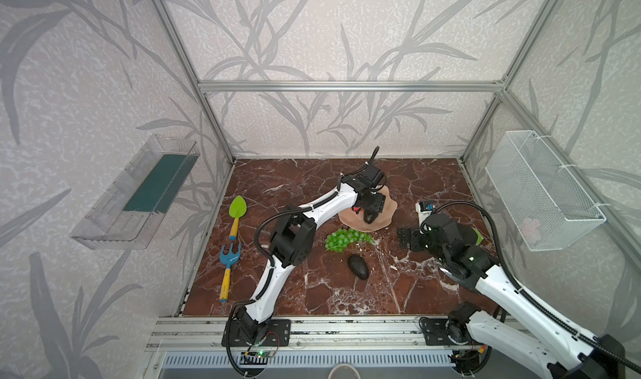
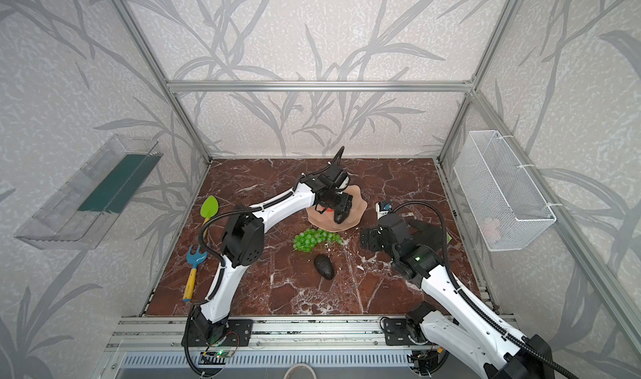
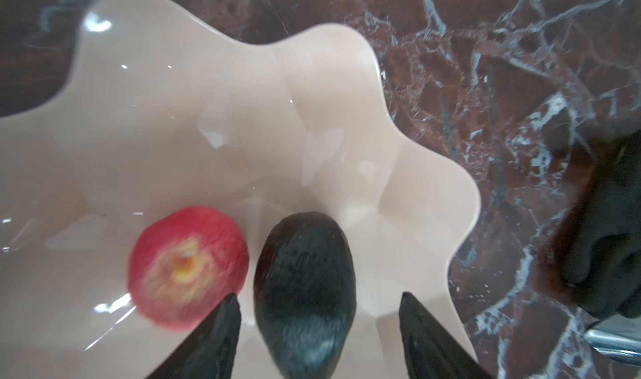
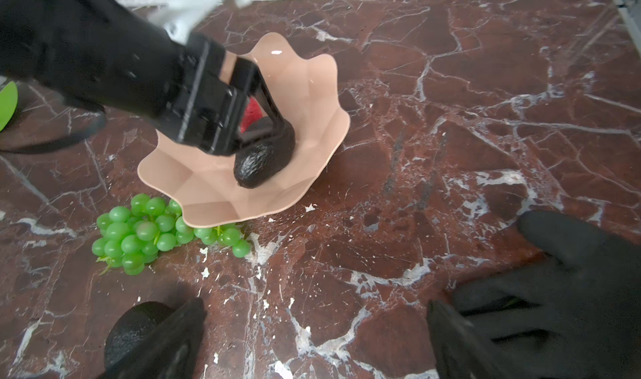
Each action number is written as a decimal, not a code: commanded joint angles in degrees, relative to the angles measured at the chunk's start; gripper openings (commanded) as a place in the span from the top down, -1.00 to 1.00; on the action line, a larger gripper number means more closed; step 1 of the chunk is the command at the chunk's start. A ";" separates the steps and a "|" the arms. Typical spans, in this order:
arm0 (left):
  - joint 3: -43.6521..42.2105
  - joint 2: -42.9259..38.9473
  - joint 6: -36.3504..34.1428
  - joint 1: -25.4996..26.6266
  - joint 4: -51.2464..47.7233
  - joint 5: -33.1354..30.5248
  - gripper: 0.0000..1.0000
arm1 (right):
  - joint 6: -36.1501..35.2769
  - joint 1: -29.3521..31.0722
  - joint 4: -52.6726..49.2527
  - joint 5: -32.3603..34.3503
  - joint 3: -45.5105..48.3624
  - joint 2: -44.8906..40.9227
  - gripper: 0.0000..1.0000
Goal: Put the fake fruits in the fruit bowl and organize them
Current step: 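Place the avocado in the bowl beside the apple with the left gripper, then grasp the second avocado with the right gripper while the left gripper retracts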
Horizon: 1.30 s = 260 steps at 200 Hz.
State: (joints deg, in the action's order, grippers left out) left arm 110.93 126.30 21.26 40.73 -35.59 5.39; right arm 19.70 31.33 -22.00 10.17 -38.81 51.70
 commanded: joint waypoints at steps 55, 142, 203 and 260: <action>-47.15 -46.31 5.22 -10.65 31.02 -17.36 -0.78 | 2.73 19.42 5.00 -2.63 -3.80 15.38 -0.93; -72.49 -73.43 10.32 -21.14 27.99 -24.67 -0.90 | 6.09 26.05 7.41 -6.22 -13.42 38.01 -0.71; -72.70 -73.62 10.03 -23.14 28.12 -23.02 -0.92 | 7.94 26.77 4.70 -4.42 -12.76 38.53 -0.20; -73.49 -73.82 10.21 -24.03 28.02 -22.00 -0.92 | 7.44 26.79 2.70 -2.53 -13.06 36.98 0.15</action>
State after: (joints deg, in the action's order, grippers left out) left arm 38.37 53.21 30.39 17.34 -7.88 -16.56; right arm 27.40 57.78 -16.78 6.00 -51.37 90.54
